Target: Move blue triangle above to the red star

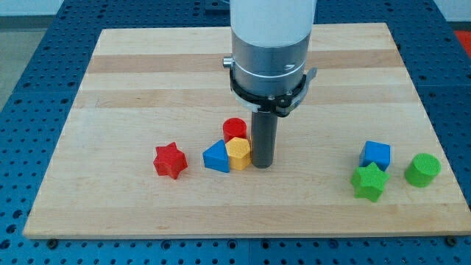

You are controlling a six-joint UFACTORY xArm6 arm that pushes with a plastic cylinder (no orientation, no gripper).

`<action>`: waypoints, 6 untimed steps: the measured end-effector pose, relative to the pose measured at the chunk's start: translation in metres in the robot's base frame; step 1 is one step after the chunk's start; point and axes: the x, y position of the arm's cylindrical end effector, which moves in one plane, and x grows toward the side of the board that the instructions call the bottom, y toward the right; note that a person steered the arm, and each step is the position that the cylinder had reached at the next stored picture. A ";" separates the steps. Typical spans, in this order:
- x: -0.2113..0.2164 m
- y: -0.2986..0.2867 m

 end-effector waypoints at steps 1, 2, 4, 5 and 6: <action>0.000 0.000; 0.039 -0.031; 0.050 -0.041; -0.012 -0.063; -0.045 -0.089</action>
